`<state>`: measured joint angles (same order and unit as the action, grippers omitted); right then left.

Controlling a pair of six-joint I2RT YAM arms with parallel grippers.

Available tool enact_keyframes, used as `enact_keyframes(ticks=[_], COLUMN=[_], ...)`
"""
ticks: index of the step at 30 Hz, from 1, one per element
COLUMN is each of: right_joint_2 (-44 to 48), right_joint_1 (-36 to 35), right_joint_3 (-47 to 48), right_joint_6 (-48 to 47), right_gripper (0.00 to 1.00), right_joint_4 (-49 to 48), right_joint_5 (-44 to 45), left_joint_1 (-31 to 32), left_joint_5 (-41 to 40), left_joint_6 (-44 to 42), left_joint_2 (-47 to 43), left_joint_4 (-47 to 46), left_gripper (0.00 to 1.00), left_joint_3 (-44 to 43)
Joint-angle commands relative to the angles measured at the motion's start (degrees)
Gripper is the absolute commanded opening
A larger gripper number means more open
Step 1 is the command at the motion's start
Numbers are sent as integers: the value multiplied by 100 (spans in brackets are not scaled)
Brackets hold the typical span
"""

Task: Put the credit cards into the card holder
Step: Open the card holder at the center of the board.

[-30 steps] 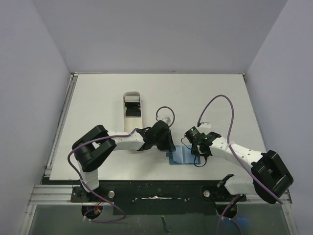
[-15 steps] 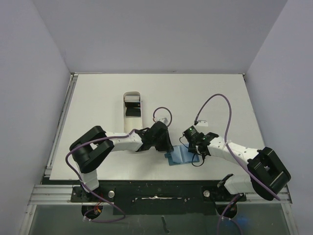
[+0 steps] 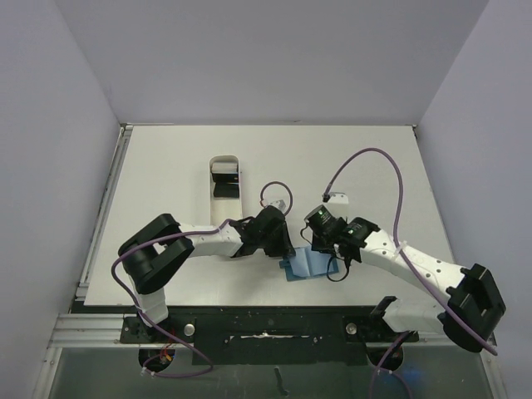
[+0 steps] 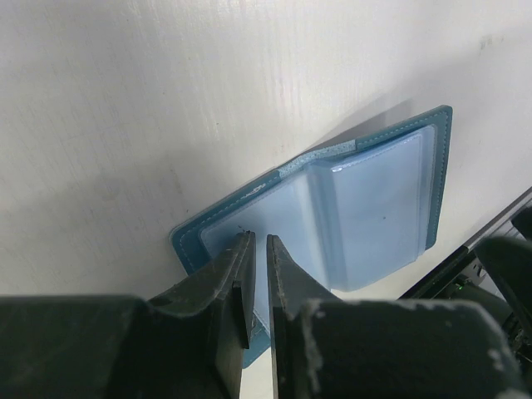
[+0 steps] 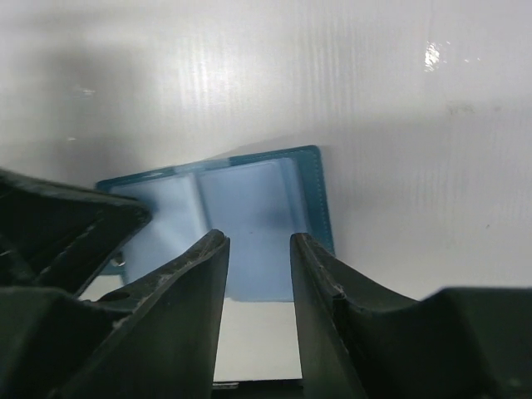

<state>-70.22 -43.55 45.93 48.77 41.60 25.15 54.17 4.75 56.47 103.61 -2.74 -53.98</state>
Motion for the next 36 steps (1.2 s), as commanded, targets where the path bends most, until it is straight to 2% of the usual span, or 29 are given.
enact_keyframes(ticks=[1,13,18,29,36], right_joint_2=[374,-186,-334,-706,-873], right_joint_1=[-435,-541,-437,-485,-578], right_joint_3=[428,-326,-709,-1023,-1012], right_joint_6=[155,190,182,335,427], right_gripper=[36,39,41,46,46], right_joint_4=[22,-1121,-1733,-1894,-1814], right_joint_5=[68,-169,-640,-729,-685], left_joint_1=[-12,-20,-45,-39,55], left_joint_5=[-7,41,44,-44,-64], left_joint_6=[30,99,101,-141,-636], left_joint_2=[-293,-500,-650,-1205,-1737], left_joint_4=[-126,-244,-162,445,811], left_gripper=[11,13,14,19,29], left_joint_3=[-105,14,44,425,555])
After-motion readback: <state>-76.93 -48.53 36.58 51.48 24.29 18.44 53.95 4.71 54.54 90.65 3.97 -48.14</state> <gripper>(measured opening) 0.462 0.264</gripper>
